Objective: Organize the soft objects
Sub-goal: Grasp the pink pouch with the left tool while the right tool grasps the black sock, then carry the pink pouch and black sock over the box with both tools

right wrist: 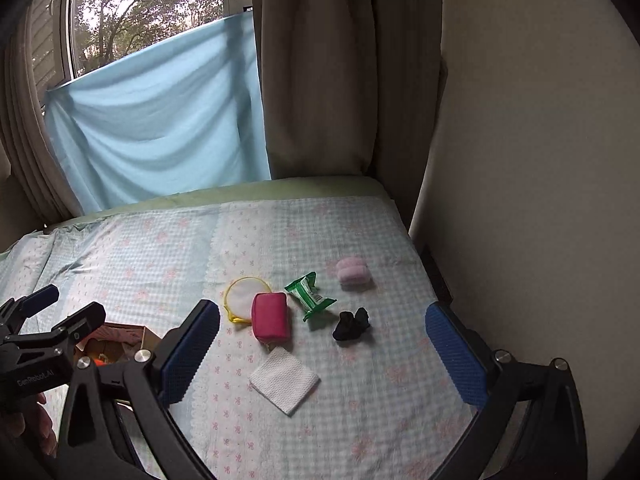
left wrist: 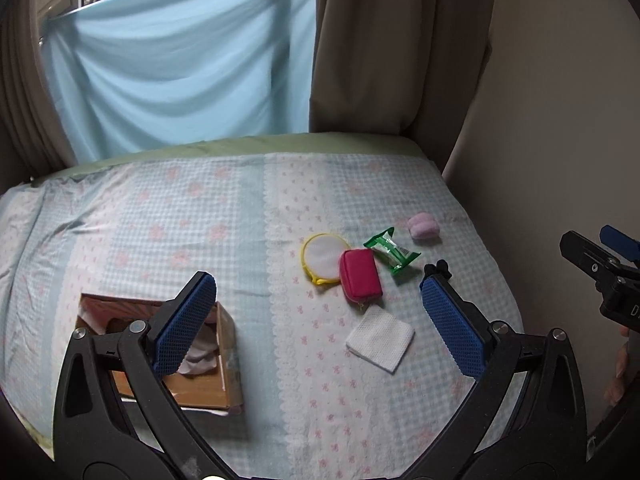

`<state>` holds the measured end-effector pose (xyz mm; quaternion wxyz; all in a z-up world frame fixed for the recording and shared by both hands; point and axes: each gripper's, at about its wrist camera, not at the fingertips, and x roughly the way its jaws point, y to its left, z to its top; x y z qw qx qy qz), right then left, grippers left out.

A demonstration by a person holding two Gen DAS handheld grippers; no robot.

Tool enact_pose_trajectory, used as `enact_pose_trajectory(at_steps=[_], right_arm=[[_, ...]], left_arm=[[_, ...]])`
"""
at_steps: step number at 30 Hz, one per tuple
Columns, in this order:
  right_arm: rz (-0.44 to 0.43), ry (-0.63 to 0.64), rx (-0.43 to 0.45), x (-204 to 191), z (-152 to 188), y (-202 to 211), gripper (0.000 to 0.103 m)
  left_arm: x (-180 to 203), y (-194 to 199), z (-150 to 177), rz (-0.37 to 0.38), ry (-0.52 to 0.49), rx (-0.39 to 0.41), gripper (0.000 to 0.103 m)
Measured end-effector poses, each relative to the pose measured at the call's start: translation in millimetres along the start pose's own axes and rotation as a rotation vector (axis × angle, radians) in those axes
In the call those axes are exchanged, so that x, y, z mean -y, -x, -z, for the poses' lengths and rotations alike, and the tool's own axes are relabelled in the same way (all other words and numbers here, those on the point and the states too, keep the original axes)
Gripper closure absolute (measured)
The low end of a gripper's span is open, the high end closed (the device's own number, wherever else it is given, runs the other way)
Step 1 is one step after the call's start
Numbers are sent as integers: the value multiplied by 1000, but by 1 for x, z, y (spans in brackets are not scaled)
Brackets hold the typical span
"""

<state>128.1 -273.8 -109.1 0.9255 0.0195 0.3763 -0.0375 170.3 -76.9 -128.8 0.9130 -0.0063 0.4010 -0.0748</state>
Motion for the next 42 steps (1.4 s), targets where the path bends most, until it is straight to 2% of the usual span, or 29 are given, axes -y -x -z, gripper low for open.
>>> enact_pose_trajectory(at_steps=[6,11,15,22,27,29,32,37,40,42], right_arm=[[-27,46,-50,38,14,-83,0],[-43,70,-86,65,32,-153,0],[-72,69,-115,80,52,-206,0],[-110,68,-152,81,90,-278,1],[-129,43,-175,76,109,-311,7],[-125,49,-181,72,113,-321,11],[-119,55,-188,69,115,-332,22],[-88,53,-200,69,118,-342,56],[-71,47,-196,71,118,-341,70],[-62,44,-193,72,118,-340,73]], left_arm=[[40,-101,3,-2,30,-59,0],[74,-193,17,-14,-3,-136,1],[81,-256,33,-30,4,-186,2],[83,-332,54,-88,-15,-236,6],[86,-360,66,-132,-77,-258,16],[85,-366,70,-138,-89,-270,25],[83,-370,72,-140,-99,-270,29],[83,-369,71,-144,-118,-259,42],[80,-368,70,-135,-105,-257,48],[78,-366,70,-128,-96,-255,52]])
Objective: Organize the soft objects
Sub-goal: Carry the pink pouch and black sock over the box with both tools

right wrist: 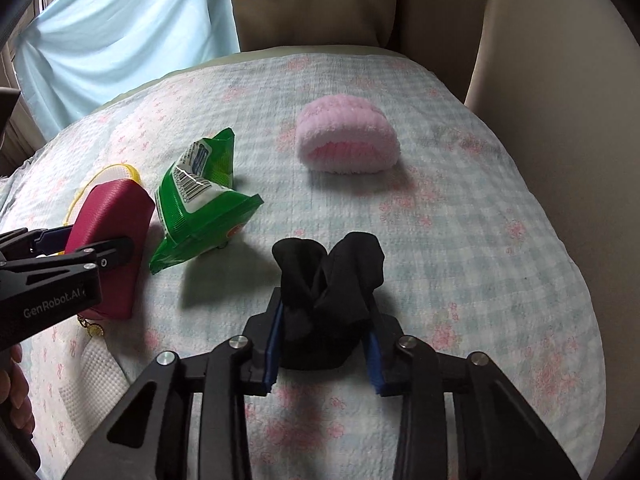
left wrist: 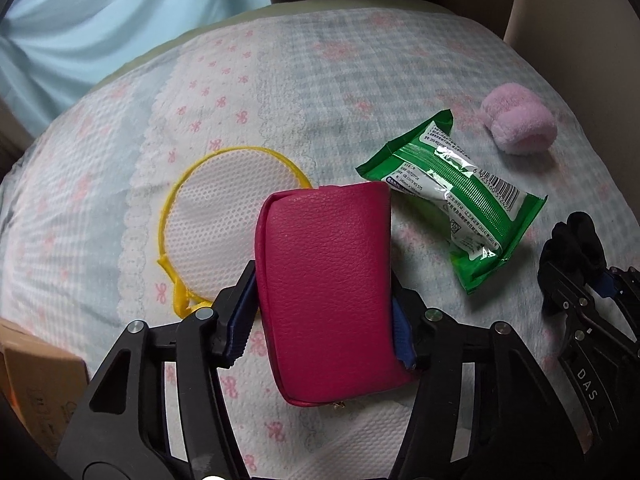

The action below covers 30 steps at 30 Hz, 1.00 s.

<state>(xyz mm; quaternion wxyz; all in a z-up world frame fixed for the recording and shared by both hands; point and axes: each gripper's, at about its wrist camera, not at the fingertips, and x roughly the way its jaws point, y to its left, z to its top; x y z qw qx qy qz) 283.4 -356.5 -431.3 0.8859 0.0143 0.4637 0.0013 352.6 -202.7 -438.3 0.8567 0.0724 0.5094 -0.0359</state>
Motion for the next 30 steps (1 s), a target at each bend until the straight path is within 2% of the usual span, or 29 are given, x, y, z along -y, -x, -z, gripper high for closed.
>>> enact_pose_trajectory(at_steps=[4,15,22,30], right_arm=[[10,-1,6,0,-1,4,77],[32,-24,45,-2,-12,45,77],[44,-26,105,-17,-29,112,77],[65,-39,164,-51,-48,223,77]], left_arm=[[-1,7,2,8,2,5,57],[-1,53,2,55,-9,55,58],[-7,124,-1,106,5,108,58],[-39,234,3,152,14,178,59]])
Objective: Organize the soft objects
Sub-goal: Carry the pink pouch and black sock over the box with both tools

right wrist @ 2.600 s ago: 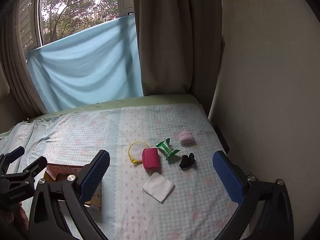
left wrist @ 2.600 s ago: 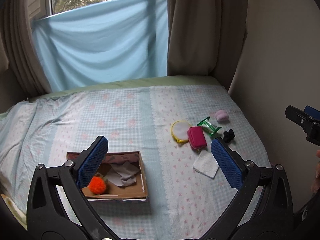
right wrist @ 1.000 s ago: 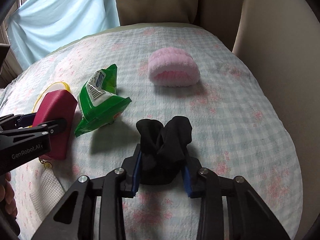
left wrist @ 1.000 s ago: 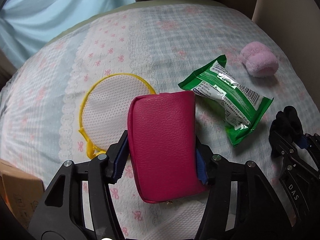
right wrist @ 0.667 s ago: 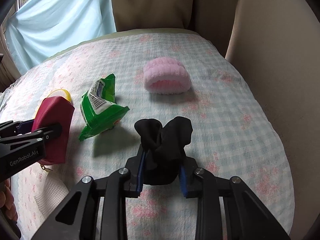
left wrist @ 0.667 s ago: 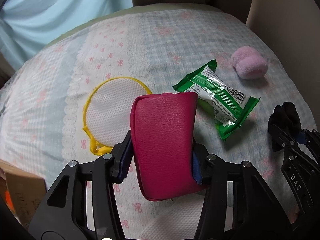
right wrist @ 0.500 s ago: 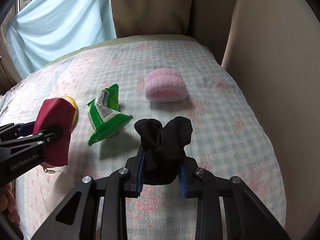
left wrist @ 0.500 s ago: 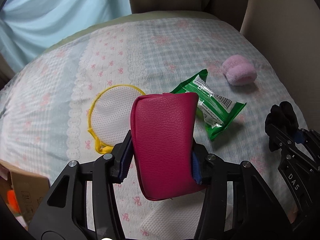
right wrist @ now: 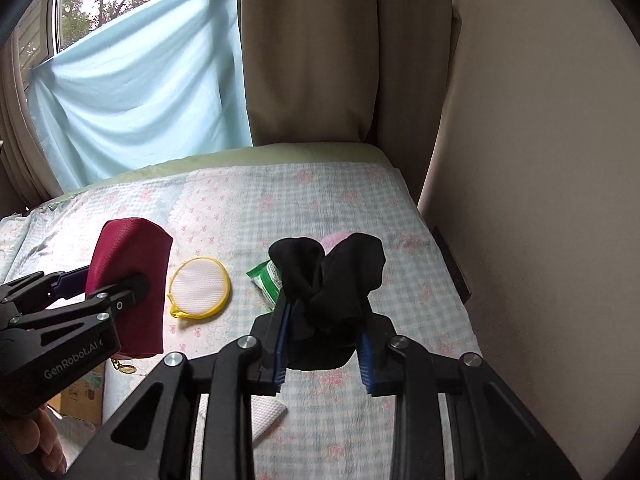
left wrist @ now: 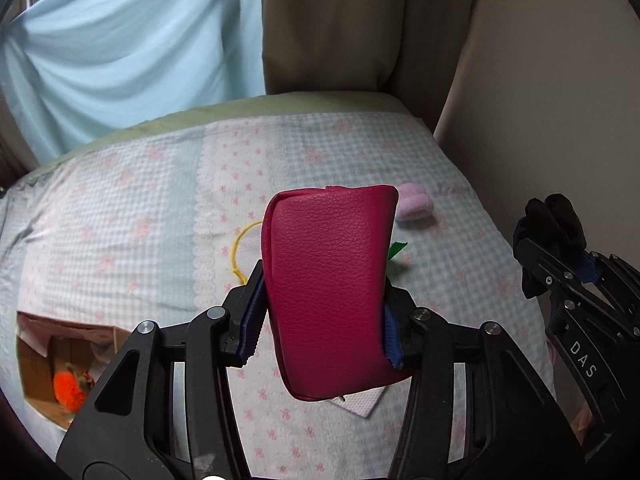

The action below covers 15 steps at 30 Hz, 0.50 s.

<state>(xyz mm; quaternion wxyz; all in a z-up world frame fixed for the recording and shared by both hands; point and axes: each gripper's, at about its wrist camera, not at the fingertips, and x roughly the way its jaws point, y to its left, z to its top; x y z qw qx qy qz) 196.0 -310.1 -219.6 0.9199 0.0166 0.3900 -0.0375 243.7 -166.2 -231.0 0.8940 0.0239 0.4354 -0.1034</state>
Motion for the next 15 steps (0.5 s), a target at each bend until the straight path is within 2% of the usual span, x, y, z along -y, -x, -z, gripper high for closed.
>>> enact_pose_trajectory(at_steps=[7,15], right_arm=[[11,-24,46,-49,-16,94,77],[-31,-9,55,-121,-13,150,77]], left_arm=[[-43,95,-1,28,37,27,58],[-116,168,15,14,53,58,58]])
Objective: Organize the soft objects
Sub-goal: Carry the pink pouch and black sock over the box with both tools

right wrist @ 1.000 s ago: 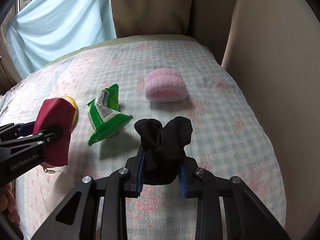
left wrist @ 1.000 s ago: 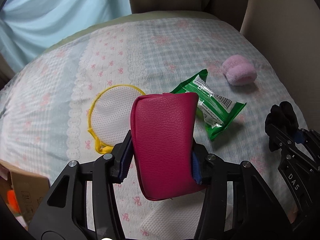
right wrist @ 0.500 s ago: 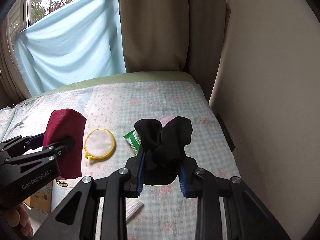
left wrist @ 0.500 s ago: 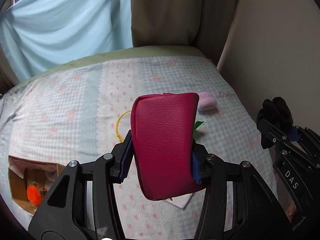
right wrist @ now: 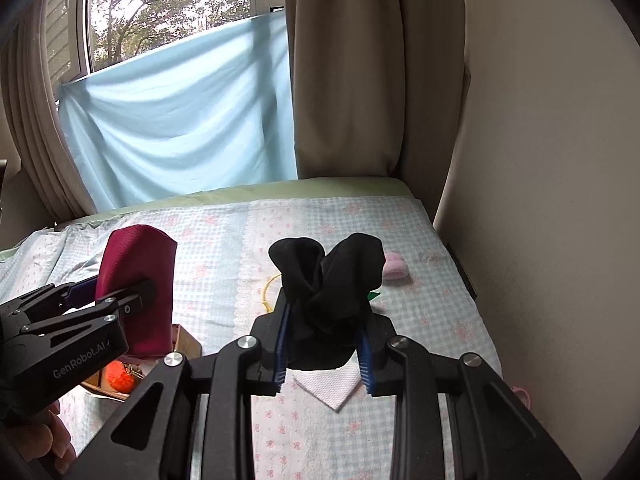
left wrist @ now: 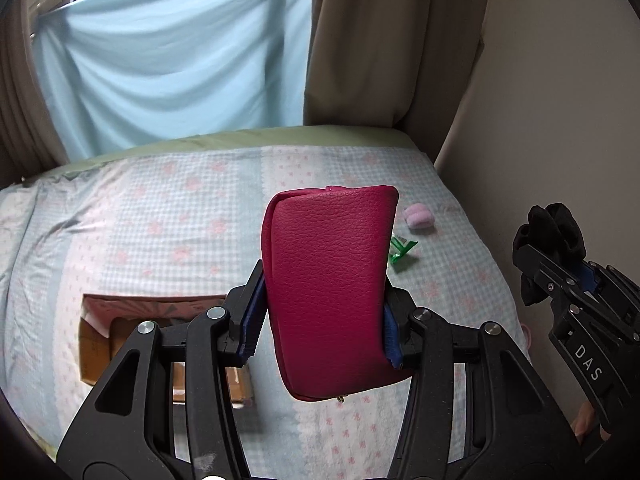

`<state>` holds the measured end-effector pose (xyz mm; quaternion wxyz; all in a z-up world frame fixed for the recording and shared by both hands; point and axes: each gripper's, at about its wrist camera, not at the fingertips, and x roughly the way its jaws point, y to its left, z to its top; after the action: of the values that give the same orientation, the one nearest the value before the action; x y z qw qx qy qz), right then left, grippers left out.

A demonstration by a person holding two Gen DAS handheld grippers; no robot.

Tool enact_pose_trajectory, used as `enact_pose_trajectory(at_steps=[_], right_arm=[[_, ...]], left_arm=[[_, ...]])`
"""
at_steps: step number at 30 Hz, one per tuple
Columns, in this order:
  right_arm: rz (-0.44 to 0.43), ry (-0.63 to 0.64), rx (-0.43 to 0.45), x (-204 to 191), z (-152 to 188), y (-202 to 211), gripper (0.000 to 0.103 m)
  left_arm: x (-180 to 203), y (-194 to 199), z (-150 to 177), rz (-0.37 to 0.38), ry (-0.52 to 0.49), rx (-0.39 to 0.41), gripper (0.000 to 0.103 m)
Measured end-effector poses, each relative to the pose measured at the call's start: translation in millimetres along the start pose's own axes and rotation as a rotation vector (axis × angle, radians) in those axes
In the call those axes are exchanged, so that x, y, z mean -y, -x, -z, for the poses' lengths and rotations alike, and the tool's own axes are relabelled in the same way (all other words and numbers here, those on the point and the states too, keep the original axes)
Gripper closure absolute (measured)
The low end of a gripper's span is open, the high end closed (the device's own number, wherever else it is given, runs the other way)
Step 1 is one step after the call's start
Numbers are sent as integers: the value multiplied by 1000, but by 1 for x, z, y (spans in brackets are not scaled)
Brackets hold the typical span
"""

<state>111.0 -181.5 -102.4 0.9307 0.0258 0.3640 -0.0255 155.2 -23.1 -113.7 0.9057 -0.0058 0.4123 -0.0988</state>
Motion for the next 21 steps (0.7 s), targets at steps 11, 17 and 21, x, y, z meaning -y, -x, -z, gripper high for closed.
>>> enact_pose_trajectory(at_steps=[11,17,21], right_arm=[[-87,35,-19,-118,10,7,77],[-143,54,-98,-178,25,-15,77],[-169,53,-193,-208,41,-47,77]], left_arm=[[-136,34,31,-82,44,-50,58],[-206,28,46,-116,44,-125,58],[-247,6,64,-121,56,-195,58]])
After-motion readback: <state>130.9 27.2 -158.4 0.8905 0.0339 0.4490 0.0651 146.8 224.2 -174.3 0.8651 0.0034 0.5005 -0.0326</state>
